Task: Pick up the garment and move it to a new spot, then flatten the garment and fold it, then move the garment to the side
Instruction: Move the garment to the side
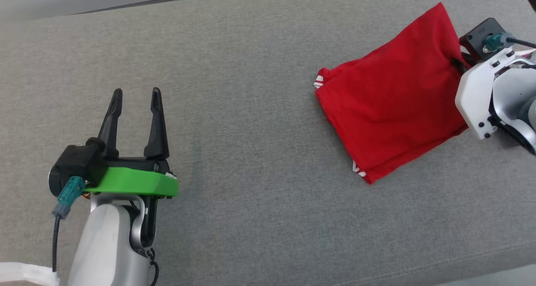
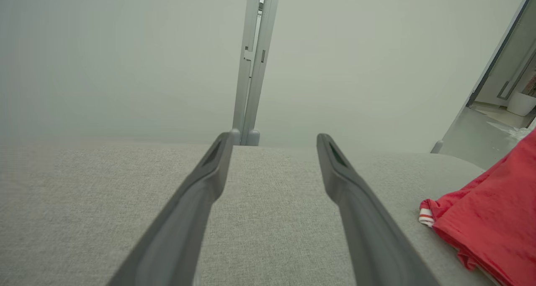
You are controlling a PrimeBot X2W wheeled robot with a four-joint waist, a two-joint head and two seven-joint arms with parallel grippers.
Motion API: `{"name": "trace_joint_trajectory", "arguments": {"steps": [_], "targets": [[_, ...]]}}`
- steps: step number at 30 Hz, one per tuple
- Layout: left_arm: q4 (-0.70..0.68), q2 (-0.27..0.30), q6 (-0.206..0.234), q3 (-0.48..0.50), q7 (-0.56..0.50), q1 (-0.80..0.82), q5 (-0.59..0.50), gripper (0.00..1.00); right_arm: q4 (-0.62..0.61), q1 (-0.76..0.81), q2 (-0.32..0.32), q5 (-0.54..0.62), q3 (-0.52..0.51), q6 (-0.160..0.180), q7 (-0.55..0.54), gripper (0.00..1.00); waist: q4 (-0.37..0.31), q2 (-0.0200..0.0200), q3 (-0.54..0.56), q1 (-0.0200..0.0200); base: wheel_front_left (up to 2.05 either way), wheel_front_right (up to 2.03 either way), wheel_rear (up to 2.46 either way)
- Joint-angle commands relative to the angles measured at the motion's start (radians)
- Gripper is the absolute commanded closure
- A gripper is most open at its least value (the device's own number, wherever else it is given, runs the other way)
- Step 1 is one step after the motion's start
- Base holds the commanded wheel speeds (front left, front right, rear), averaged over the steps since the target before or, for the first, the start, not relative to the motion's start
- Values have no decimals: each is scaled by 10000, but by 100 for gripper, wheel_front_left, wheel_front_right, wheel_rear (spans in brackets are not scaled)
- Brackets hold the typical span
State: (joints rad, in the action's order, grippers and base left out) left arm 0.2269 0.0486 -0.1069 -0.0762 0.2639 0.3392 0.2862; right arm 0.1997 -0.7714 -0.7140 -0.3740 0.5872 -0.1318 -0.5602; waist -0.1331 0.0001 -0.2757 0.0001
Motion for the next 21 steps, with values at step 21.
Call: {"name": "trace_joint_trajectory", "arguments": {"steps": [21], "targets": [[-744, 44, -240, -171, -1, 816, -941, 0, 1291, 510, -1633, 1240, -2559, 25, 1224, 100, -904, -1, -1916, -1, 0, 0, 0]]}}
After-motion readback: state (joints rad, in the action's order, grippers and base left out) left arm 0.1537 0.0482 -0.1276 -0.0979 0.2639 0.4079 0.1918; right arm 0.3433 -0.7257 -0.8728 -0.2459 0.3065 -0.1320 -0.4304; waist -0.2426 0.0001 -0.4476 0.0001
